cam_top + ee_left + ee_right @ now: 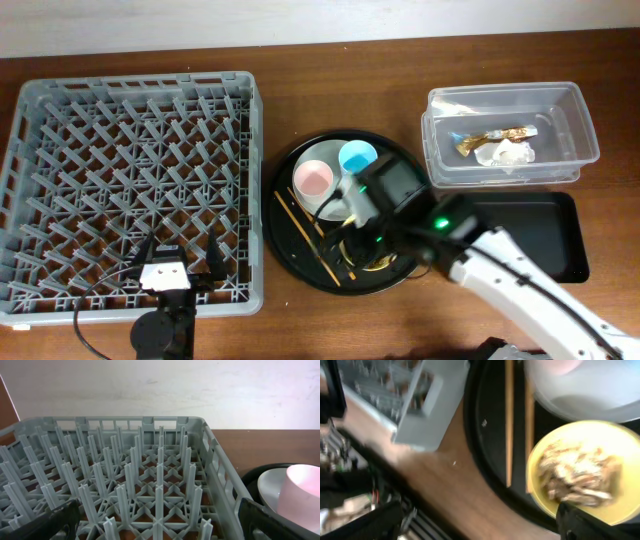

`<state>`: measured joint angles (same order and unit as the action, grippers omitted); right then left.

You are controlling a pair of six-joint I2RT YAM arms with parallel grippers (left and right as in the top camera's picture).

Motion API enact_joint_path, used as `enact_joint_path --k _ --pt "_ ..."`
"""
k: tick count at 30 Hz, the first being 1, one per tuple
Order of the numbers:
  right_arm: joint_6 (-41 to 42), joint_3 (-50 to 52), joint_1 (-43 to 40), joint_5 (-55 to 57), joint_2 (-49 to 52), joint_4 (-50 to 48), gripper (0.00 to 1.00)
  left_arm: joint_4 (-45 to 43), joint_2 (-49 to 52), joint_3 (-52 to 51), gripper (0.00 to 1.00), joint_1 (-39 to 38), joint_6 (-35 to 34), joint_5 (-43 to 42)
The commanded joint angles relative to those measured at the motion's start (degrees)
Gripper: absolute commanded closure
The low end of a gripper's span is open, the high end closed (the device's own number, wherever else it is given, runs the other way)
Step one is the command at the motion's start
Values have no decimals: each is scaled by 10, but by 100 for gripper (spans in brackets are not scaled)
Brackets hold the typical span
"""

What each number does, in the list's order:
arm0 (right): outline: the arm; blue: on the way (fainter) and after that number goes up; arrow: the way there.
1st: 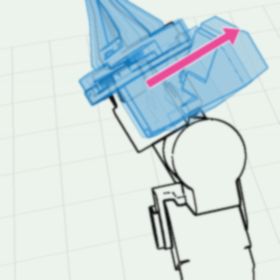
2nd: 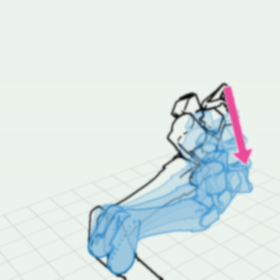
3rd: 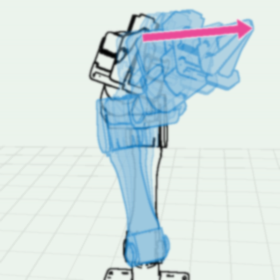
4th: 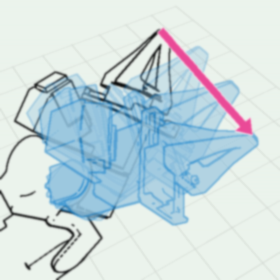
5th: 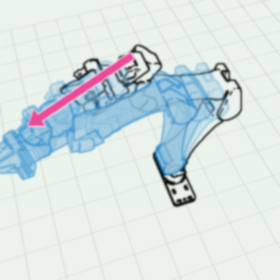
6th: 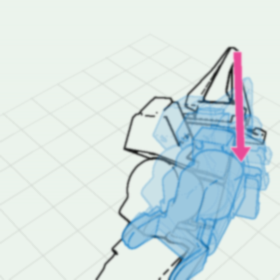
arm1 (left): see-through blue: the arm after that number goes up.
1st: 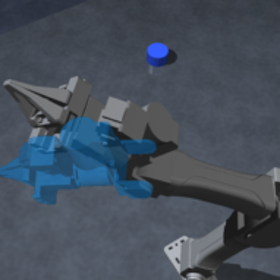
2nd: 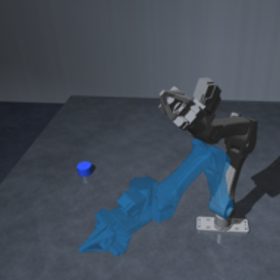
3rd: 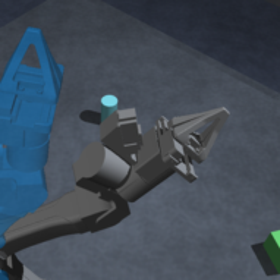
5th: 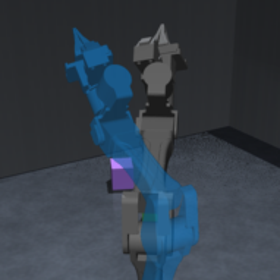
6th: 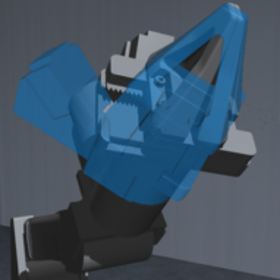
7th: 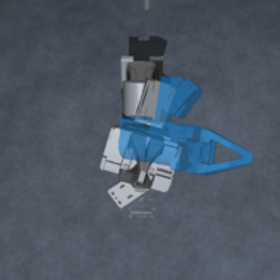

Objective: Sort waste into correct bins and load items into the dishwasher rack
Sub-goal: 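Grasp the yellow bowl of food scraps with the right gripper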

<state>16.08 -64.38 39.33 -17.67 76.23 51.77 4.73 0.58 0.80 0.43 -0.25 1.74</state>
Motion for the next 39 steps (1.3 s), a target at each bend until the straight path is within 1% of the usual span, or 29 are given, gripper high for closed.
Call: enact_joint_path --k 1,3,6,7,8,11,13,16,17,18,22,23,25,30,34,37,39 --pt "-9 27 42 97 38 -26 37 0 -2 -3 1 3 -6 -5" --pt "-6 28 51 142 69 -33 46 1 -2 -3 1 3 -6 -5" --pt "-3 28 53 169 140 -50 46 1 -2 -3 1 3 -6 -5" --pt "19 28 53 191 171 -59 46 0 -2 -3 1 3 -6 -5" --pt "24 28 53 199 193 -74 46 1 -2 -3 1 3 -6 -5" --pt "32 28 53 199 233 -101 47 1 -2 -3 1 3 -6 -5" --pt "33 29 53 199 246 -102 55 0 -2 -3 1 3 -6 -5" --pt "33 30 53 199 246 -96 70 0 -2 -3 1 3 -6 -5" --pt "33 30 53 202 246 -93 77 1 -2 -3 1 3 -6 -5" --pt "33 30 52 210 246 -91 79 0 -2 -3 1 3 -6 -5" --pt "33 2 52 212 245 -51 82 1 -2 -3 1 3 -6 -5" --pt "33 -17 52 212 245 -32 84 0 -2 -3 1 3 -6 -5" --pt "33 -50 52 212 244 -2 96 1 -2 -3 1 3 -6 -5" --pt "44 -65 52 214 244 32 96 0 -2 -3 1 3 -6 -5" --pt "44 -62 52 224 244 29 96 1 -2 -3 1 3 -6 -5" --pt "44 -41 53 224 244 21 96 1 -2 -3 1 3 -6 -5" --pt "44 -26 53 225 244 8 93 1 -2 -3 1 3 -6 -5"
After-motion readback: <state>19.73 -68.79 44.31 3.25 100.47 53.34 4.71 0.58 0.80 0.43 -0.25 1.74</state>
